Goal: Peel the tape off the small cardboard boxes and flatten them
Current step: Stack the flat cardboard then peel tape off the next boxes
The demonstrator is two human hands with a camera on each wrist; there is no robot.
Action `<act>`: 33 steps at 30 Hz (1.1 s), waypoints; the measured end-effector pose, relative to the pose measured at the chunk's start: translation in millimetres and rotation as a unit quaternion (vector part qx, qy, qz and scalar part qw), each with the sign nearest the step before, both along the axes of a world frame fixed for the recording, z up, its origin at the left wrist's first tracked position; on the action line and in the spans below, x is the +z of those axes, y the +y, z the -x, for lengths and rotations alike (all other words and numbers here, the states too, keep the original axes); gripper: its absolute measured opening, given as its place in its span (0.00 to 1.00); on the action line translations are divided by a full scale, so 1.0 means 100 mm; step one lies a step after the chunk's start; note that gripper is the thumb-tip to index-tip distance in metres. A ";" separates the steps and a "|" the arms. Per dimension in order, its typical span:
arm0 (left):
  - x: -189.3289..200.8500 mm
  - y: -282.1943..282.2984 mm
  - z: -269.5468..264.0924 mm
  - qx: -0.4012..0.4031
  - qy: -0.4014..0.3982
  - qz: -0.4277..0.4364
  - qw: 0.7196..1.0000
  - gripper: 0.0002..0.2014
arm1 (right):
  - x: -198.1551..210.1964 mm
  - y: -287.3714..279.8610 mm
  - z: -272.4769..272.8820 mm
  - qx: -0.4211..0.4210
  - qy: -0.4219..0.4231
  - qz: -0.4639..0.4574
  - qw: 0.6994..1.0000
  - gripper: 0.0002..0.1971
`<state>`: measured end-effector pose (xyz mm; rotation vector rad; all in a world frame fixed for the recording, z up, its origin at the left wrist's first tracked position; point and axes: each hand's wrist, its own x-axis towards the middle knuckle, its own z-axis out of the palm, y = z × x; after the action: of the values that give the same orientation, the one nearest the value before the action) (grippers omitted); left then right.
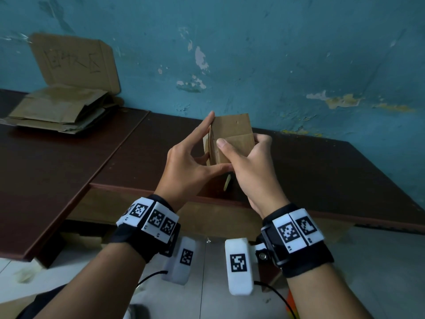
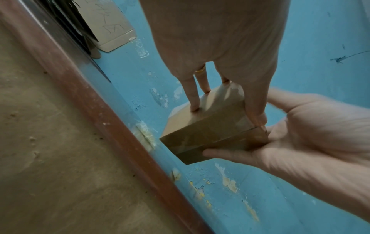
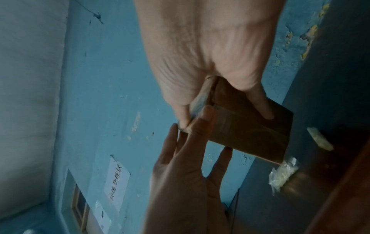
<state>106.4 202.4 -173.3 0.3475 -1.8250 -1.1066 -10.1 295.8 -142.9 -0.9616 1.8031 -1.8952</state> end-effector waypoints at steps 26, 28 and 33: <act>0.02 -0.05 -0.01 0.003 0.016 -0.001 1.000 0.55 | 0.08 0.03 0.08 0.060 -0.050 0.021 0.997 0.34; 0.03 -0.03 -0.01 -0.008 0.018 0.000 1.000 0.54 | 0.07 0.03 0.06 0.038 -0.036 0.029 0.998 0.31; 0.04 0.03 -0.01 -0.031 0.025 -0.033 0.999 0.53 | 0.00 -0.03 0.07 -0.011 0.011 0.038 0.999 0.29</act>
<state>107.1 205.8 -169.2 0.3007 -1.7690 -1.2093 -16.7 293.0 -142.7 -0.9969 1.7718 -1.9862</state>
